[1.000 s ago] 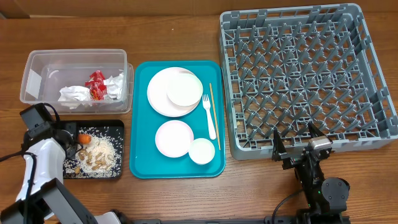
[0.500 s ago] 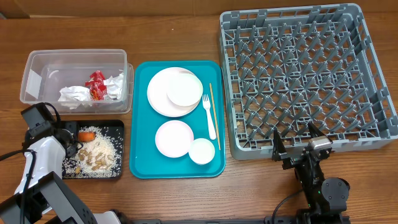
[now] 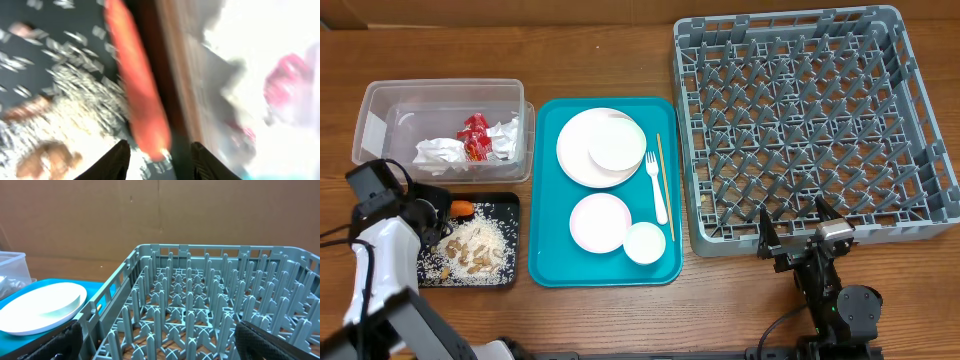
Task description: Sort waste into correct bins and load items into the dishwasher
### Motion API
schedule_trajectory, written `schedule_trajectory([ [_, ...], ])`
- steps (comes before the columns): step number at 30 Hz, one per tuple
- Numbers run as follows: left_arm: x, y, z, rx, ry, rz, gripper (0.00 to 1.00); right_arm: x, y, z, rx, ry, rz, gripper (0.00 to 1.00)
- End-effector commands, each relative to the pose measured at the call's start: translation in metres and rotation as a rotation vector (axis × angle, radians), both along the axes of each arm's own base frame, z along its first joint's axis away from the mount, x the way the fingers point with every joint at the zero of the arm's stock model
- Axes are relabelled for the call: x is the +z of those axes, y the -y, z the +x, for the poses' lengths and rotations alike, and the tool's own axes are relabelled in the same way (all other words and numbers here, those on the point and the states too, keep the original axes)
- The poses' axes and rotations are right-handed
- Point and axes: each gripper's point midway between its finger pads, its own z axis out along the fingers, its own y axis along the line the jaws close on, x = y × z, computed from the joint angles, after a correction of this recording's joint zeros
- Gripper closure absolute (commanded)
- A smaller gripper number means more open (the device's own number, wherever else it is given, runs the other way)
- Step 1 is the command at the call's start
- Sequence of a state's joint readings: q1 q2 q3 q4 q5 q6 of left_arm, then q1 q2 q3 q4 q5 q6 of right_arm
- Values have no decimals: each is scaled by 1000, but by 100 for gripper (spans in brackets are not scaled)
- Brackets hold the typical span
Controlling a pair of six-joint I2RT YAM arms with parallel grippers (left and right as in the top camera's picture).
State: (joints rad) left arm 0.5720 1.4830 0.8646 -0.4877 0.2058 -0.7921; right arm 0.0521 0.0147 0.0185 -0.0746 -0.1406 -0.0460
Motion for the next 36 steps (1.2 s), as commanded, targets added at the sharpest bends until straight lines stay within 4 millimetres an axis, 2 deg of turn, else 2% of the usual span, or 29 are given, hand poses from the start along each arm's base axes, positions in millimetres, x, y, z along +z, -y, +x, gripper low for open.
schedule_trajectory([
  [1, 55, 26, 18, -231, 186, -3, 58, -2, 3, 1, -13, 2, -3, 0],
  [5, 88, 55, 10, -407, 289, 13, 55, -2, 3, 1, -13, 2, -3, 0],
  [8, 108, 77, 0, -509, 345, 15, 48, -2, 3, 1, -13, 2, -3, 0],
  [11, 115, 88, -11, -556, 348, 32, 33, -2, 3, 1, -13, 2, -3, 0],
  [15, 110, 99, -23, -608, 311, 24, 17, -2, 3, 1, -13, 2, -3, 0],
  [17, 105, 100, -28, -601, 276, 15, 0, -2, 3, 1, -13, 2, -3, 0],
  [24, 100, 95, -32, -584, 237, 29, 0, -2, 3, 1, -13, 2, -3, 0],
  [36, 84, 59, -44, -490, 75, 182, 0, -2, 3, 1, -13, 2, -3, 0],
])
